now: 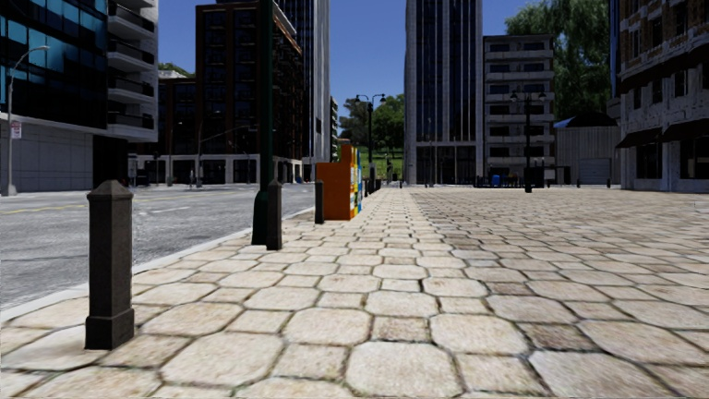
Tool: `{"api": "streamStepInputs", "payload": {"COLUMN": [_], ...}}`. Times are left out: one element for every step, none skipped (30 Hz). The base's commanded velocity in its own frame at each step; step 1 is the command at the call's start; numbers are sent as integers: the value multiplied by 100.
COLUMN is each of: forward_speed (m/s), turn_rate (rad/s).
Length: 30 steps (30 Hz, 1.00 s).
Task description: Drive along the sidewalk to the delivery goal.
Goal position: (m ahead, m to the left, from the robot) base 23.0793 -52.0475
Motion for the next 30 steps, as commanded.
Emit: {"api": "streamStepInputs", "payload": {"forward_speed": [200, 200, 200, 200, 200, 200, 200, 200, 200, 200, 200, 200, 200, 200, 200, 200, 200, 200, 200, 200, 200, 200, 200, 200, 200, 200, 200, 200, 200, 200], "turn_rate": [-81, -81, -81, -81, -81, -81, -81, -81, -81, -81, -81, -81, -81, -81, -81, -81, -81, -81, -81, 0, 0, 0, 0, 0, 0, 0, 0, 0, 0, 0]}}
